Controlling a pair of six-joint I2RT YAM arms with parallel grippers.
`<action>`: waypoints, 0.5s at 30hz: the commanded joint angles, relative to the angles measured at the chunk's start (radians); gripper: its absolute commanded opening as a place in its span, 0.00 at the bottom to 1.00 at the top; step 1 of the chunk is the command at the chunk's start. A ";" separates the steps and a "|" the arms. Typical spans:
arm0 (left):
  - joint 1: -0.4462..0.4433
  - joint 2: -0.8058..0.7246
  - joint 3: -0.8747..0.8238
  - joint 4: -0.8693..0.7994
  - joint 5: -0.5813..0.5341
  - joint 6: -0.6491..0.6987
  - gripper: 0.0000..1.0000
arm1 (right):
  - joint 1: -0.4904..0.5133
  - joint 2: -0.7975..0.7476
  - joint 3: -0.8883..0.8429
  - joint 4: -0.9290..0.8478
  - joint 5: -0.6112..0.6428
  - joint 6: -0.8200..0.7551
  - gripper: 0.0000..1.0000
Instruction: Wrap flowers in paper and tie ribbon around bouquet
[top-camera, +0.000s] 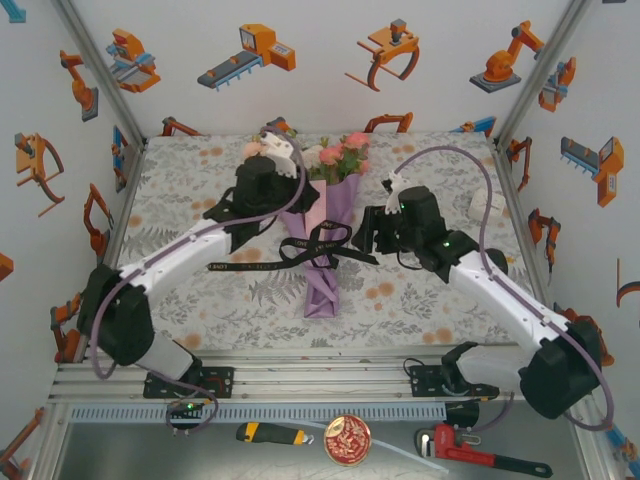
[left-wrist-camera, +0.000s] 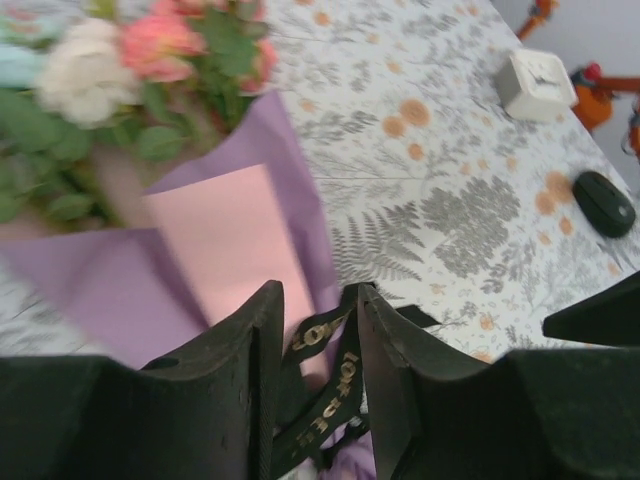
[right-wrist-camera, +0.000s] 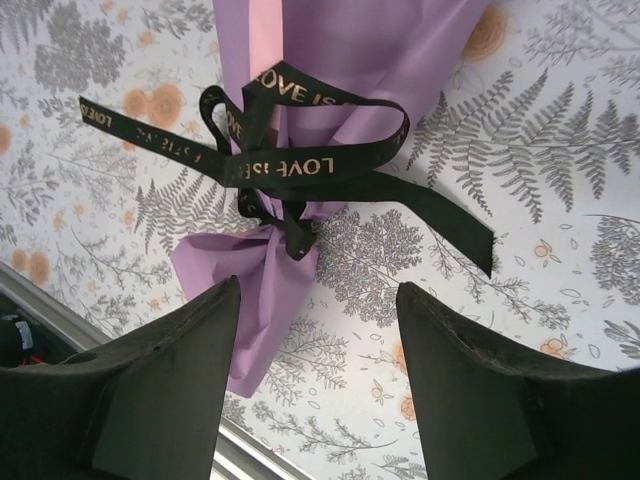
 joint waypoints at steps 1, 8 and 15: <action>0.075 -0.077 -0.097 -0.184 -0.113 -0.083 0.37 | -0.005 0.062 0.009 0.054 -0.013 0.013 0.61; 0.234 -0.080 -0.270 -0.233 0.031 -0.143 0.37 | -0.036 0.276 0.051 0.211 -0.048 -0.073 0.71; 0.261 0.067 -0.257 -0.166 0.190 -0.165 0.46 | -0.069 0.484 0.165 0.274 -0.107 -0.078 0.60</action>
